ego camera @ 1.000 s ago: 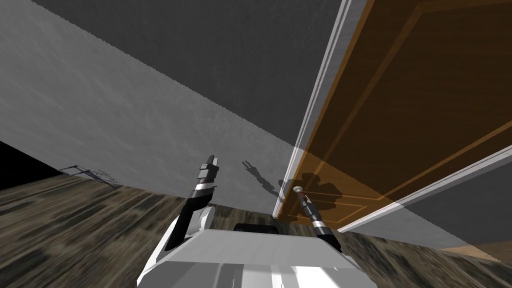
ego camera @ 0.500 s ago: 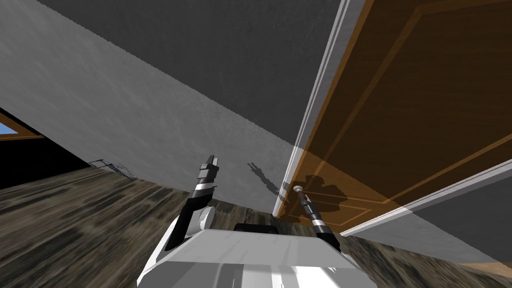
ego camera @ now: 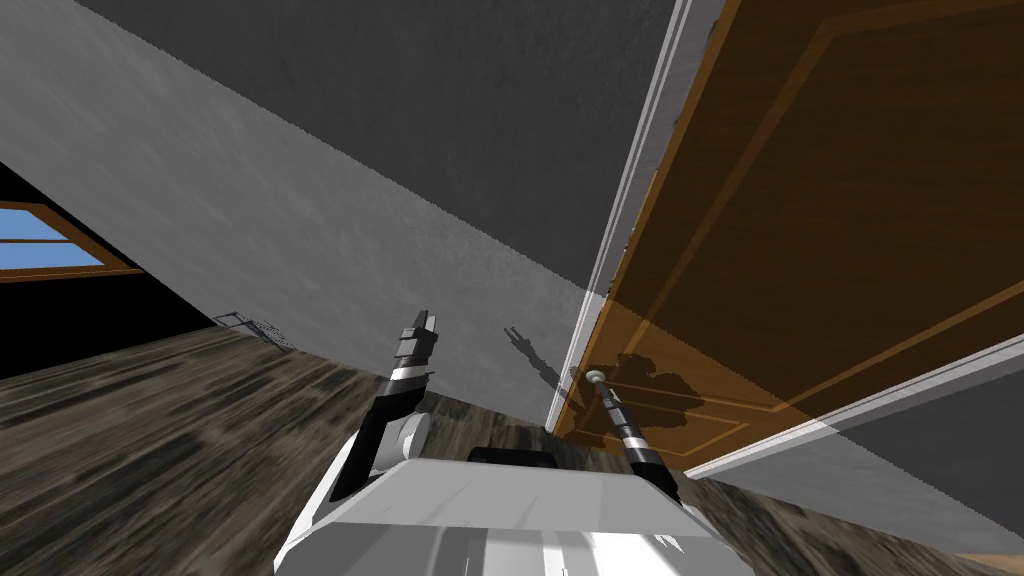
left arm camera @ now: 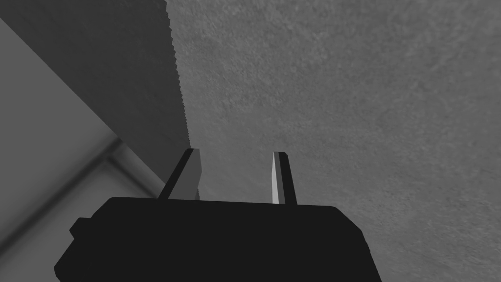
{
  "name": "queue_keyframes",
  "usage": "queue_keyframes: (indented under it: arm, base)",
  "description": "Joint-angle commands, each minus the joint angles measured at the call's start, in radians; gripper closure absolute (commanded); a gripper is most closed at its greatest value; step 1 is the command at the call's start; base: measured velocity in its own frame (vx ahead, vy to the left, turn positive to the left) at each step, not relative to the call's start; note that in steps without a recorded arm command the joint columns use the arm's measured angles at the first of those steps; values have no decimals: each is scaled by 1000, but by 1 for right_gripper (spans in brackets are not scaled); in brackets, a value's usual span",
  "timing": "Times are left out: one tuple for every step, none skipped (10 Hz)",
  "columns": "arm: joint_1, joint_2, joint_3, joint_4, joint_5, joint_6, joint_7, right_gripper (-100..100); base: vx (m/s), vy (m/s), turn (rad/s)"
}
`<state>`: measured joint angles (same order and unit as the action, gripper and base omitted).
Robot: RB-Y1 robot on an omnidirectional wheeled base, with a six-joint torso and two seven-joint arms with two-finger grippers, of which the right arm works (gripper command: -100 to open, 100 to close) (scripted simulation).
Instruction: Pull the door open
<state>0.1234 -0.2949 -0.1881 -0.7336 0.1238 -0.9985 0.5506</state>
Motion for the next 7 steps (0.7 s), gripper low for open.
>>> queue_keyframes:
  arm:
    - [-2,2,9,1,-24,3,-50,100]
    - [-2,2,9,1,-24,3,-65,100]
    - [-5,2,13,3,-40,6,-100,100]
    - [-8,2,18,4,-58,9,-126,100]
    - [-8,2,18,4,-58,9,-143,100]
    - [-11,2,23,5,-76,12,-177,100]
    - [-11,2,23,5,-76,12,-184,100]
  base:
    - [-49,-31,104]
    - [-45,-24,62]
    - [-50,-22,80]
    - [-70,-31,103]
    - [-50,-25,46]
    - [-45,-24,71]
    - [-32,-16,36]
